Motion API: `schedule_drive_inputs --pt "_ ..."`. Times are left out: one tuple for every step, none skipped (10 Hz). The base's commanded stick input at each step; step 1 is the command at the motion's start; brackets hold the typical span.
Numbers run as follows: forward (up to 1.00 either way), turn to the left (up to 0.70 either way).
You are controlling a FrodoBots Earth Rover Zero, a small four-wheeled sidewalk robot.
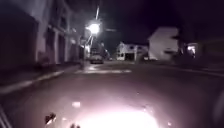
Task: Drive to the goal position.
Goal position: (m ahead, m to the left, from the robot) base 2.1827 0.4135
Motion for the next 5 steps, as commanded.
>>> schedule_drive_inputs --pt "1.0 0.0" --pt "1.0 0.0" --pt "1.0 -0.11" --pt "1.0 -0.27" --pt "1.0 -0.27"
